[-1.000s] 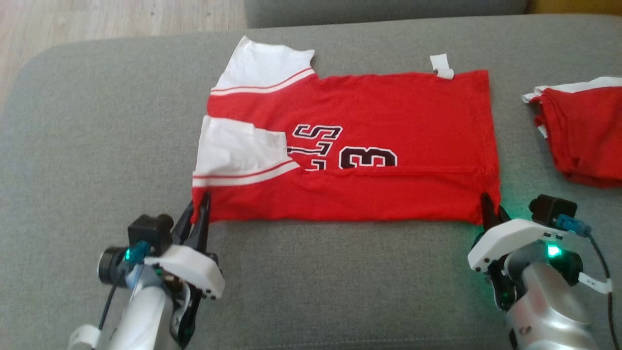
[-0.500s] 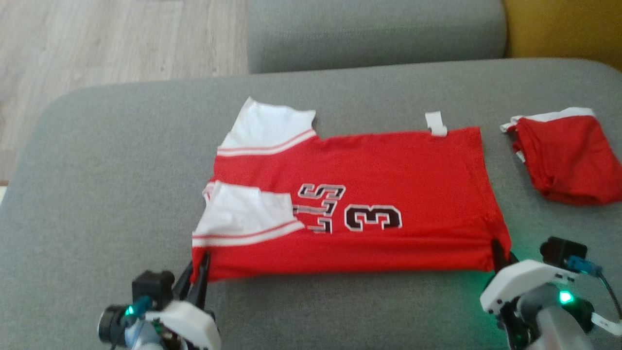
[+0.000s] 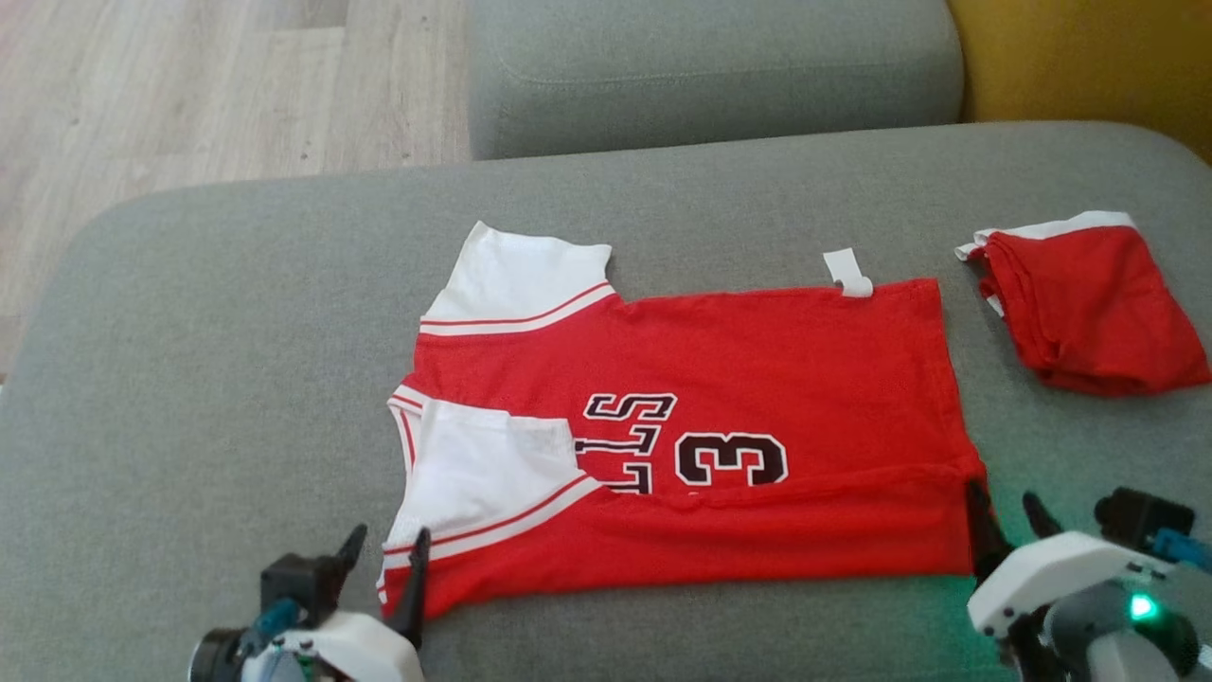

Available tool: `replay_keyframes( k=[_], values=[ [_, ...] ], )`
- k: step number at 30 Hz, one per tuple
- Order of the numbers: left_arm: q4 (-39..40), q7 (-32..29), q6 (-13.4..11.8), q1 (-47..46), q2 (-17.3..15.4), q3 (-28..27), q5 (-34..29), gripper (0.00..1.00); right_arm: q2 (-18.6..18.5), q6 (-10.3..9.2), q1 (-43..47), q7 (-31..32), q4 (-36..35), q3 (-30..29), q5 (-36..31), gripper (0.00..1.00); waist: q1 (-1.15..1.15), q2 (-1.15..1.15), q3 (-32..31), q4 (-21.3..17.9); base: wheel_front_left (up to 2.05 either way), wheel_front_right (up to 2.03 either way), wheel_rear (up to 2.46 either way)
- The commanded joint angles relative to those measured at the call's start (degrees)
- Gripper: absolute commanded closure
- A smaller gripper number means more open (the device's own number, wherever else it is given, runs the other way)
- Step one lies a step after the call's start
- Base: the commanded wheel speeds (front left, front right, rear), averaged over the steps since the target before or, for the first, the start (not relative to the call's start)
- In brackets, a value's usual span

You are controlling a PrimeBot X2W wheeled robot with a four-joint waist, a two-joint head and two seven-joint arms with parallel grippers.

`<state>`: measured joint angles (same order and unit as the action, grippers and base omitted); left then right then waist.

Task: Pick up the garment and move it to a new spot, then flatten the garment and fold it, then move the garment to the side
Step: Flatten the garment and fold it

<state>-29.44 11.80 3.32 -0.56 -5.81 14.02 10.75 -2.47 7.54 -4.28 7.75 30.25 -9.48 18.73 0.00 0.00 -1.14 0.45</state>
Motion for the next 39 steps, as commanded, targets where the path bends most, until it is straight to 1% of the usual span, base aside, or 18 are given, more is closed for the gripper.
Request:
replay_keyframes(
  k=[1, 6, 11, 12, 13, 14, 17, 19, 22, 24, 27, 29, 31, 33, 39],
  values=[
    [1.6, 1.4, -0.6, -4.1, -0.8, -2.5, 0.3, 0.0, -0.4, -0.05, -2.0, -1.6, -3.5, 1.8, -0.3, 0.0, 0.0, 0.0, 0.6, -0.4, 0.0, 0.0, 0.0],
    [5.1, 2.9, -0.6, -8.1, -1.2, -4.7, 1.4, 0.0, -0.4, -0.05, -3.7, -5.2, -8.4, 2.9, -1.0, 0.0, 0.0, 0.0, 3.3, -1.5, 0.0, 0.0, 0.0],
    [8.5, 3.1, 1.4, -14.6, -2.8, -6.6, 3.4, 0.0, -0.4, -0.05, -7.6, -8.0, -12.2, 5.1, -1.6, 0.0, 0.0, 0.0, 7.8, -3.1, 0.0, 0.0, 0.0],
    [8.6, 2.9, 1.9, -16.5, -3.4, -6.5, 3.6, 0.0, -0.4, -0.05, -8.5, -8.4, -12.9, 5.6, -1.7, 0.0, 0.0, 0.0, 8.9, -3.4, 0.0, 0.0, 0.0],
    [8.4, 1.3, 2.8, -20.9, -5.2, -5.3, 3.4, 0.0, -0.4, -0.05, -10.5, -8.8, -14.1, 6.4, -2.1, 0.0, 0.0, 0.0, 11.0, -4.1, 0.0, 0.0, 0.0],
    [8.4, 1.3, 2.8, -20.9, -5.2, -5.3, 3.4, 0.0, -0.4, -0.05, -10.5, -8.8, -14.1, 6.4, -2.1, 0.0, 0.0, 0.0, 11.0, -4.1, 0.0, 0.0, 0.0],
    [6.7, -2.8, 3.8, -28.5, -8.9, -2.1, 2.8, 0.0, -0.4, -0.05, -13.8, -8.7, -15.6, 7.3, -2.8, 0.0, 0.0, 0.0, 14.2, -5.2, 0.0, 0.0, 0.0],
    [4.5, -6.0, 4.1, -33.8, -11.8, 0.2, 3.4, 0.0, -0.4, -0.05, -16.4, -8.3, -16.5, 8.4, -3.8, 0.0, 0.0, 0.0, 16.5, -6.3, 0.0, 0.0, 0.0],
    [1.2, -12.4, 4.1, -41.6, -16.0, 6.5, 9.5, 0.0, -0.4, -0.05, -20.2, -7.6, -17.6, 9.7, -4.3, 0.0, 0.0, 0.0, 19.6, -7.9, 0.0, 0.0, 0.0],
    [-0.5, -17.3, 4.1, -46.4, -19.3, 11.7, 14.1, 0.0, -0.4, -0.05, -22.2, -7.2, -18.2, 10.1, -4.2, 0.0, 0.0, 0.0, 21.6, -8.6, 0.0, 0.0, 0.0],
    [-2.4, -21.4, 4.1, -52.6, -24.3, 18.2, 19.8, 0.0, -0.4, -0.05, -24.5, -7.0, -18.6, 11.4, -4.3, 0.0, 0.0, 0.0, 23.9, -10.0, 0.0, 0.0, 0.0],
    [-4.1, -23.8, 4.1, -55.9, -26.9, 21.8, 22.5, 0.0, -0.4, -0.05, -25.6, -7.1, -18.8, 12.2, -4.1, 0.0, 0.0, 0.0, 25.3, -10.6, 0.0, 0.0, 0.0],
    [-5.8, -25.1, 4.2, -58.7, -28.6, 24.8, 25.0, 0.0, -0.4, -0.05, -26.3, -7.3, -19.0, 12.8, -3.8, 0.0, 0.0, 0.0, 26.4, -11.2, 0.0, 0.0, 0.0],
    [-7.3, -26.3, 4.2, -60.8, -29.6, 27.3, 27.4, 0.0, -0.4, -0.05, -26.8, -7.5, -18.9, 13.4, -3.5, 0.0, 0.0, 0.0, 27.2, -11.6, 0.0, 0.0, 0.0],
    [-10.8, -26.9, 4.2, -65.6, -31.0, 32.4, 32.7, 0.0, -0.4, -0.05, -28.2, -8.0, -18.6, 15.0, -2.9, 0.0, 0.0, 0.0, 29.6, -12.9, 0.0, 0.0, 0.0]
  ],
)
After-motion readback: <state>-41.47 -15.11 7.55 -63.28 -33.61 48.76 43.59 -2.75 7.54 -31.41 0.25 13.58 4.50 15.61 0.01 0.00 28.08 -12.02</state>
